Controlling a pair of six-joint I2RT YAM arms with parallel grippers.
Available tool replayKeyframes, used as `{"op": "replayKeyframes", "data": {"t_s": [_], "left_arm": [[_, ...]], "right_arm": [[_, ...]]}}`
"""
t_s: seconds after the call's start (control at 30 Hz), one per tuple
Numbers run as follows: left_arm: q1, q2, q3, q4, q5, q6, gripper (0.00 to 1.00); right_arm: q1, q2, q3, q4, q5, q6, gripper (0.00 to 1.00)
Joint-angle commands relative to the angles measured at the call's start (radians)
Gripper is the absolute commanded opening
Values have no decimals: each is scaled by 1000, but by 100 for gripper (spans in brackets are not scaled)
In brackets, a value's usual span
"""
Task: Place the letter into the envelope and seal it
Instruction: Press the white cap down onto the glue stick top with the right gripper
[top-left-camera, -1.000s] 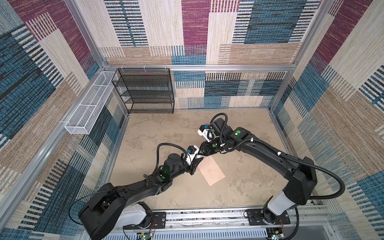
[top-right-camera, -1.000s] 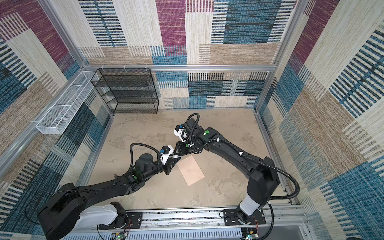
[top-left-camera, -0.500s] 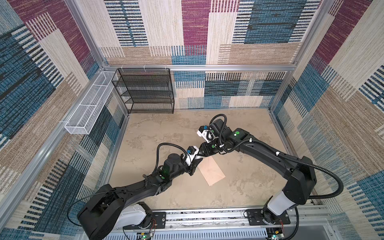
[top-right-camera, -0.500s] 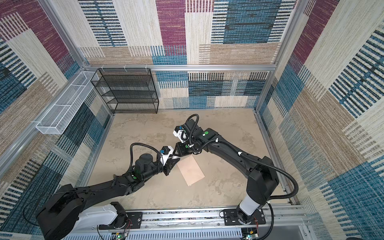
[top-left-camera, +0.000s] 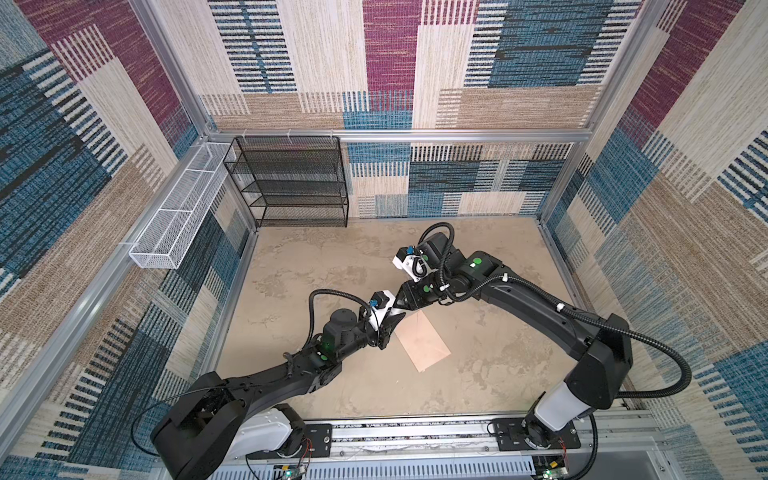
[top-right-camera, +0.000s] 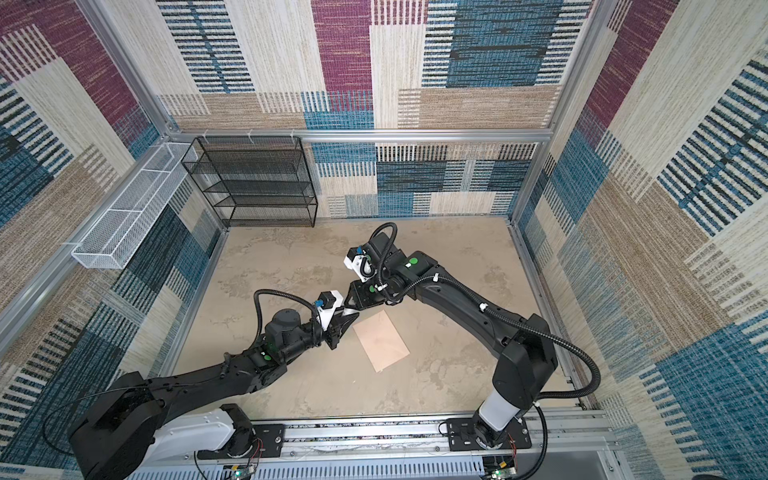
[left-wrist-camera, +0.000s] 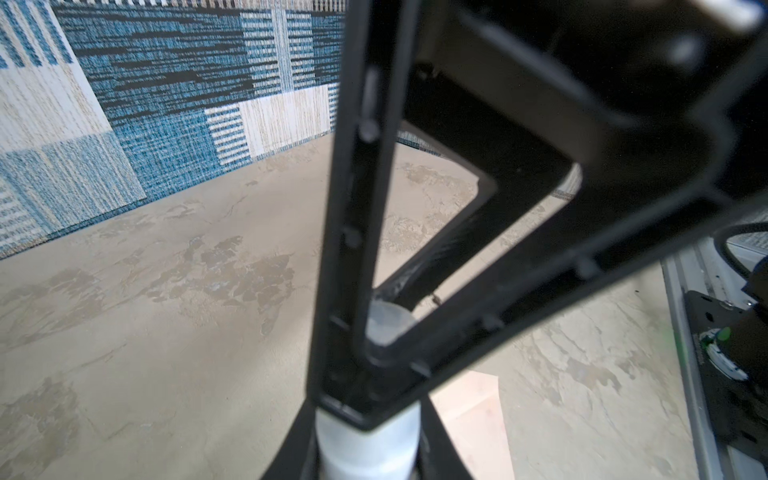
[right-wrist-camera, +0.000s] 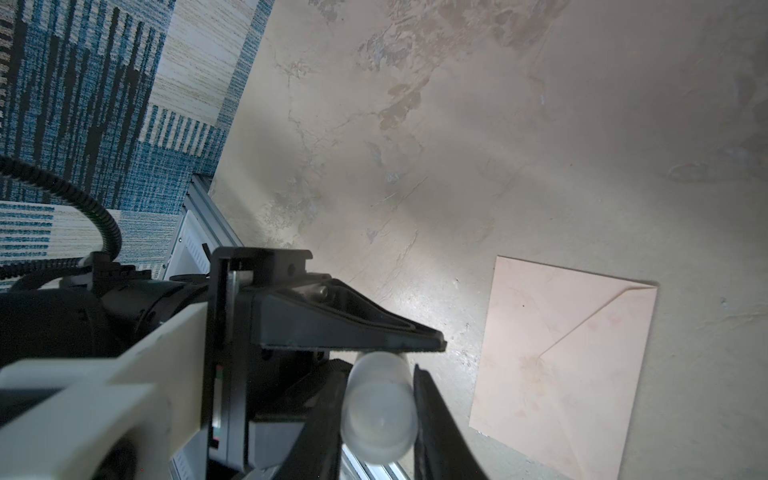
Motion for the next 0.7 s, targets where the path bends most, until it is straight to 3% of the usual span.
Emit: {"op": "replayKeyframes", "data": {"t_s": [0.0,0.47,0.67], "left_arm": [[-1,-28,-1,338,65,46,0],[-1,-49,-31,294,82,45,0],[-1,-51,-39,289,83,43,0]], "right_arm": [[3,21,28,-72,80,7,30],[0,54,199,-132,155,7,37],[-1,64,277,-150,174,9,48]]}}
